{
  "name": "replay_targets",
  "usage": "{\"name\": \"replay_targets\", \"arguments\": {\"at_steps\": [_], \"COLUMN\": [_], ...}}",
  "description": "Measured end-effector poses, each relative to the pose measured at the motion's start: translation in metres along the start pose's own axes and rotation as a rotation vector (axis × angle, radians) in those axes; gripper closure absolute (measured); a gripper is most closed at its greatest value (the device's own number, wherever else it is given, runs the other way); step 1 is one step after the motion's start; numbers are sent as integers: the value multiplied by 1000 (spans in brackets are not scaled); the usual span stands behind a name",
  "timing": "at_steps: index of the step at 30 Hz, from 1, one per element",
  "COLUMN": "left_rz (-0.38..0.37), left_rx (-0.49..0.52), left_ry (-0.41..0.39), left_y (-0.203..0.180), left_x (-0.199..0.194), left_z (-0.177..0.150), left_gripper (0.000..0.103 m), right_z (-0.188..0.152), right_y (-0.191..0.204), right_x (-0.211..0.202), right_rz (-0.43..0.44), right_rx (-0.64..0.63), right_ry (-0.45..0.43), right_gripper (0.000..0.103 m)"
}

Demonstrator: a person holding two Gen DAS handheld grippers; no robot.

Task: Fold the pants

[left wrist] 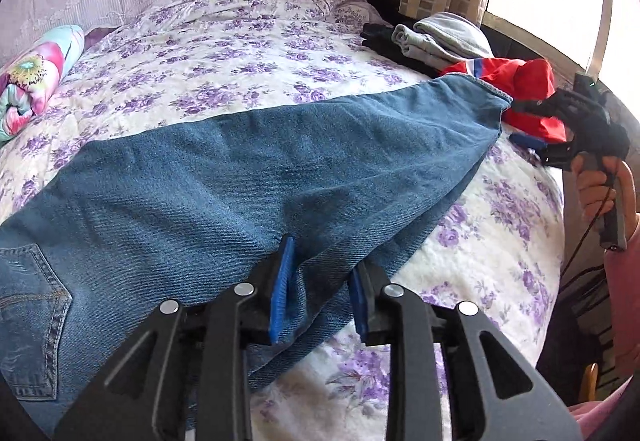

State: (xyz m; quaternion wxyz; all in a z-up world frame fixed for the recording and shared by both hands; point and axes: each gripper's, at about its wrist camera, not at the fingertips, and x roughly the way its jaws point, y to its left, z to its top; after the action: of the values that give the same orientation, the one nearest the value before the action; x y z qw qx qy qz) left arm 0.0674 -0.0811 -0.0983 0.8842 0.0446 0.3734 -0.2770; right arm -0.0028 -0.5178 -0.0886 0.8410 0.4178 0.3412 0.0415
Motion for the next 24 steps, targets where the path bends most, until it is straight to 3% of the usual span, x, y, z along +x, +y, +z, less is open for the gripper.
{"name": "replay_targets", "arguments": {"at_steps": [4,5,6,7,8,10,12,14,15,18,19,21,23,24], "left_rz": [-17,-16,-16,-17,-18,-17,-10,-7,-8,-18,-19,-17,-12,-13], "left_rx": [-6,-5,-4,-4,-4,-5,-6,-3,-2,1,5,12,14,14], "left_ry": [-2,-2,-3,-5,-7,-10,-12,-16,-17,-13,-13,-14,-16,-15], "left_y": [1,0,0,-1,0,0,-1,-1,0,0,-1,-2,-2,-2], "left_x": [0,0,0,0,-1,-1,-2,-3,-3,-2,-2,-3,-3,-2], "left_z": [-1,-1,0,-1,-1,-1,-1,-1,-1,-1,-1,-1,-1,-1], "left_gripper": [75,74,73,73,71,68,62,61,59,56,55,49,46,45], "right_z": [15,19,24,28,30,34,32,24,19,5,3,6,8,7], "right_y": [5,10,16,25,37,63,75,69,59,11,2,14,40,57], "right_x": [22,30,37,41,42,25,0,-13,-11,24,24,13,-9,-19], "right_rz": [-6,-12,-30,-52,-62,-20,79,116,92,-145,-110,-149,-174,-174], "right_rx": [-40,-45,-53,-86,-132,-234,-281,-308,-303,-240,-226,-224,-296,-358], "right_ry": [44,60,79,87,81,22,-39,-86,-86,43,31,25,-77,-119], "right_gripper": [40,50,53,69,77,85,85,86,85,80,80,72,62,62]}}
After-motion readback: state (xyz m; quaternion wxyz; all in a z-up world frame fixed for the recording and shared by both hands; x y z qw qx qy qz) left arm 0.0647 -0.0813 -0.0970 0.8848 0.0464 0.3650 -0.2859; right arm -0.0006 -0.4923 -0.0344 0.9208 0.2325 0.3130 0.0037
